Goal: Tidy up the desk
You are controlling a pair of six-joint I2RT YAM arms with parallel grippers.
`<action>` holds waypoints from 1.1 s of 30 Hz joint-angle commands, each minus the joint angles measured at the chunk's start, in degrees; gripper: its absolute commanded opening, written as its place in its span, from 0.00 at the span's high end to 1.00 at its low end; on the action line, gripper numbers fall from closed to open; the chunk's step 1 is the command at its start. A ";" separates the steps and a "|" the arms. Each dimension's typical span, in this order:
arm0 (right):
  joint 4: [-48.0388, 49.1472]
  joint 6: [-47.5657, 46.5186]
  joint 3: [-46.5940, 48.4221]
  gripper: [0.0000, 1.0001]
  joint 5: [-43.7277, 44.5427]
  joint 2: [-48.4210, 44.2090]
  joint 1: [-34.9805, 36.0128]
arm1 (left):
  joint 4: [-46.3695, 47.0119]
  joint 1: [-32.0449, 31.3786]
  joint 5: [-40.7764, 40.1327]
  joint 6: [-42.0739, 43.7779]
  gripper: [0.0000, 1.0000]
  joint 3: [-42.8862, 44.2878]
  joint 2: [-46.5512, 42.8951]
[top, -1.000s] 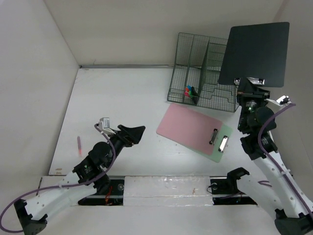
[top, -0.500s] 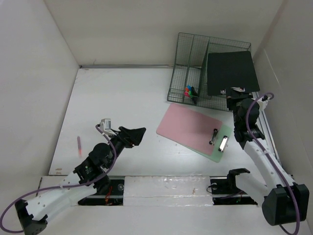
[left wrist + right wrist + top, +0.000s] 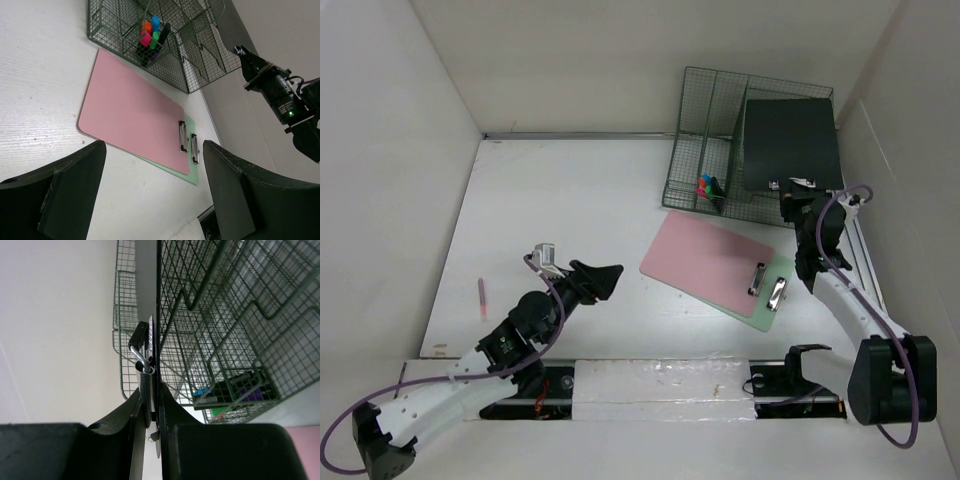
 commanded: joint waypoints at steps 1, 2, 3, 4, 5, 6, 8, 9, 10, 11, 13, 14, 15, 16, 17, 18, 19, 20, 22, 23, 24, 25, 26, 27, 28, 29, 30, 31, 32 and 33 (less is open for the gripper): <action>4.17 0.95 2.30 1.00 -4.07 2.58 0.22 | 3.65 -0.20 1.47 -0.05 0.26 -0.07 1.83; 4.17 0.95 2.65 0.99 -3.81 3.19 0.22 | 3.91 -0.20 1.64 -0.06 0.27 0.02 2.36; 4.09 0.86 3.61 0.99 -3.28 3.29 0.22 | 4.09 -0.20 1.64 -0.06 0.27 0.11 3.06; 3.91 0.86 4.23 0.98 -2.93 3.64 0.22 | 4.61 -0.20 1.91 -0.14 0.27 0.19 3.33; 2.87 0.86 4.85 0.98 -2.58 3.99 0.22 | 4.88 -0.20 2.00 -0.14 0.27 0.11 3.76; 1.90 0.86 6.16 0.98 -1.62 4.25 0.22 | 5.23 -0.20 2.34 -0.23 0.27 0.11 4.46; 2.75 3.21 6.09 1.00 -1.52 4.52 0.22 | 6.11 -0.20 2.70 -0.49 0.27 0.20 5.08; 4.59 4.28 5.39 1.00 -3.09 4.43 0.22 | 6.46 -0.20 2.96 -0.58 0.28 0.37 5.78; 6.61 4.90 3.55 1.00 -3.80 4.26 -0.30 | 6.90 -0.20 3.31 -0.58 0.28 0.55 6.14; 9.42 5.25 2.92 1.00 -4.07 3.82 -0.31 | 6.90 -0.20 3.40 -0.67 0.28 0.63 6.49; 8.66 5.87 2.92 1.00 -4.24 3.03 -0.31 | 6.90 -0.20 3.67 -0.76 0.28 0.90 7.19; 6.74 5.87 3.18 1.00 -4.16 3.11 -0.31 | 6.99 -0.20 3.67 -0.76 0.28 0.90 7.20; 6.11 6.22 3.44 1.00 -4.33 3.29 -0.31 | 6.90 -0.20 3.67 -0.85 0.28 0.90 7.28; 6.19 6.57 3.45 1.00 -4.77 4.24 -0.31 | 6.99 -0.20 3.84 -0.85 0.28 0.81 7.28; 7.33 7.18 3.10 1.00 -4.86 5.04 -0.31 | 6.99 -0.20 3.93 -0.93 0.28 0.81 7.28; 7.95 7.45 3.09 1.00 -5.73 5.83 -0.31 | 7.08 -0.20 4.02 -0.93 0.28 0.72 7.02; 8.48 7.54 3.27 1.00 -6.35 7.58 -0.83 | 6.99 -0.20 4.02 -0.93 0.29 0.64 6.85; 9.00 7.54 4.05 1.00 -6.79 8.46 -0.83 | 6.90 -0.20 4.10 -1.02 0.29 0.64 6.84; 9.18 7.45 5.02 1.00 -8.37 10.05 -0.83 | 6.47 -0.20 4.10 -1.11 0.29 0.63 6.23; 9.18 7.54 6.07 1.00 -9.24 11.36 -0.83 | 6.38 -0.20 3.93 -1.20 0.29 0.55 5.88; 9.18 7.54 6.43 1.00 -9.34 11.98 -0.83 | 6.29 -0.20 3.84 -1.20 0.29 0.55 5.70; 9.18 7.45 6.61 1.00 -9.34 12.25 -0.83 | 6.11 -0.20 3.75 -1.29 0.29 0.55 5.61; 8.92 7.45 6.78 1.00 -9.34 12.43 -0.83 | 6.11 -0.20 3.67 -1.37 0.29 0.37 5.35; 8.48 7.10 6.79 0.98 -9.34 12.34 -0.83 | 6.11 -0.20 3.67 -1.37 0.29 0.28 5.35; 8.05 6.14 6.87 0.93 -9.17 12.17 -0.83 | 6.29 -0.20 3.58 -1.46 0.29 0.20 5.35; 6.56 5.87 6.96 0.83 -9.17 11.99 -0.83 | 6.46 -0.20 3.49 -1.46 0.29 0.02 5.35; 5.76 5.61 6.96 0.76 -8.64 11.55 -0.83 | 6.64 -0.20 3.66 -1.46 0.29 -0.15 5.44; 5.15 4.39 6.53 0.70 -8.12 10.94 -0.83 | 7.25 -0.20 3.58 -1.55 0.29 -0.16 5.70; 4.53 3.77 6.26 0.55 -7.59 10.24 -0.83 | 7.52 -0.20 3.67 -1.64 0.29 -0.16 6.22; 4.18 2.89 6.08 0.48 -6.97 8.93 -0.83 | 7.61 -0.20 3.84 -1.55 0.29 -0.07 6.66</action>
